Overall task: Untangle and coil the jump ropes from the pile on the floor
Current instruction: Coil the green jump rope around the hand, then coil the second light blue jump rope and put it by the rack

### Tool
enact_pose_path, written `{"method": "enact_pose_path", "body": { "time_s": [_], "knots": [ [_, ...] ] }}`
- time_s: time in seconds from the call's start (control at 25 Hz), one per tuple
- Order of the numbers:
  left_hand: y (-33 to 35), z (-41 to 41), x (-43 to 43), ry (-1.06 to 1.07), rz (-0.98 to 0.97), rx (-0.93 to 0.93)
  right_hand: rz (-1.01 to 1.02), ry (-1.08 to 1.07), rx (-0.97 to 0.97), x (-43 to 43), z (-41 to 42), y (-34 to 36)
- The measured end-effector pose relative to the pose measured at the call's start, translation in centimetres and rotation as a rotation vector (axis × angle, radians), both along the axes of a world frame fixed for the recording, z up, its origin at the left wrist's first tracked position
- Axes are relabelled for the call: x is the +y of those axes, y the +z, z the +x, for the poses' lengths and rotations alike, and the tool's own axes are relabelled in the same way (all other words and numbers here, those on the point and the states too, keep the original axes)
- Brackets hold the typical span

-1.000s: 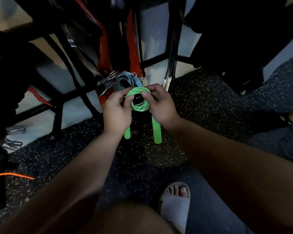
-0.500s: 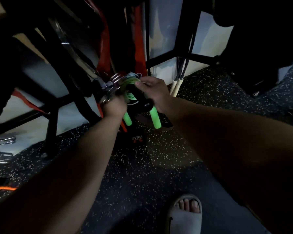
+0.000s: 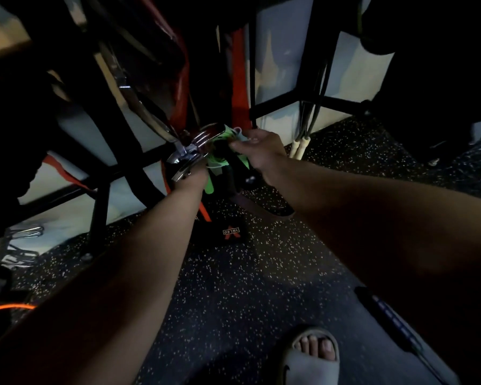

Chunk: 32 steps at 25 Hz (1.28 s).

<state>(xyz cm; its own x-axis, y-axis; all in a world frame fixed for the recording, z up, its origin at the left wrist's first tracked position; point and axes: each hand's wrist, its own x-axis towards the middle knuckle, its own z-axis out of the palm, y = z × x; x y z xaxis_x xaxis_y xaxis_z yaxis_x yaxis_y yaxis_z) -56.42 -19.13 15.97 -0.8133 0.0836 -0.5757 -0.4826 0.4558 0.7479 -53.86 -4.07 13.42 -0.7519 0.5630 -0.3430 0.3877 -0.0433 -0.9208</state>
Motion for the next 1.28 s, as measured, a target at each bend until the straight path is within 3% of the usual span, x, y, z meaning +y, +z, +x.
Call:
{"method": "enact_pose_path", "body": {
  "time_s": [0.12, 0.2, 0.32, 0.48, 0.68, 0.8, 0.92, 1.04, 1.28],
  "knots": [
    [-0.7, 1.0, -0.8, 0.088, -0.016, 0.269, -0.071, -0.035, 0.080, 0.0, 3.0, -0.1],
    [-0.1, 2.7, -0.8, 0.077, -0.029, 0.395, 0.028, -0.018, 0.055, 0.2, 6.0, 0.1],
    [1.4, 6.7, -0.5, 0.026, 0.098, 0.412, 0.148, 0.003, -0.002, 0.6, 12.4, 0.9],
    [4.7, 11.4, -1.5, -0.086, 0.091, 0.402, 0.199, 0.037, -0.043, 1.6, 21.8, 4.0],
    [12.8, 18.9, -1.1, -0.550, 0.062, 0.474, 0.352, 0.006, -0.088, 1.6, 33.2, 10.6],
    [18.9, 22.4, 0.4, -0.866, -0.022, 0.668, 0.411, -0.049, -0.107, 1.4, 40.3, 14.2],
    [23.6, 26.7, 2.3, -1.022, -0.061, 0.777, 0.494, -0.106, -0.124, 1.6, 47.0, 16.6],
    [23.8, 31.7, 4.7, -1.133, -0.052, 0.820, 0.478, -0.184, -0.143, 1.7, 52.4, 17.1],
    [17.2, 42.0, 8.5, -1.385, -0.084, 0.774, 0.446, -0.291, -0.276, 1.7, 61.9, 14.1]
  ]
}}
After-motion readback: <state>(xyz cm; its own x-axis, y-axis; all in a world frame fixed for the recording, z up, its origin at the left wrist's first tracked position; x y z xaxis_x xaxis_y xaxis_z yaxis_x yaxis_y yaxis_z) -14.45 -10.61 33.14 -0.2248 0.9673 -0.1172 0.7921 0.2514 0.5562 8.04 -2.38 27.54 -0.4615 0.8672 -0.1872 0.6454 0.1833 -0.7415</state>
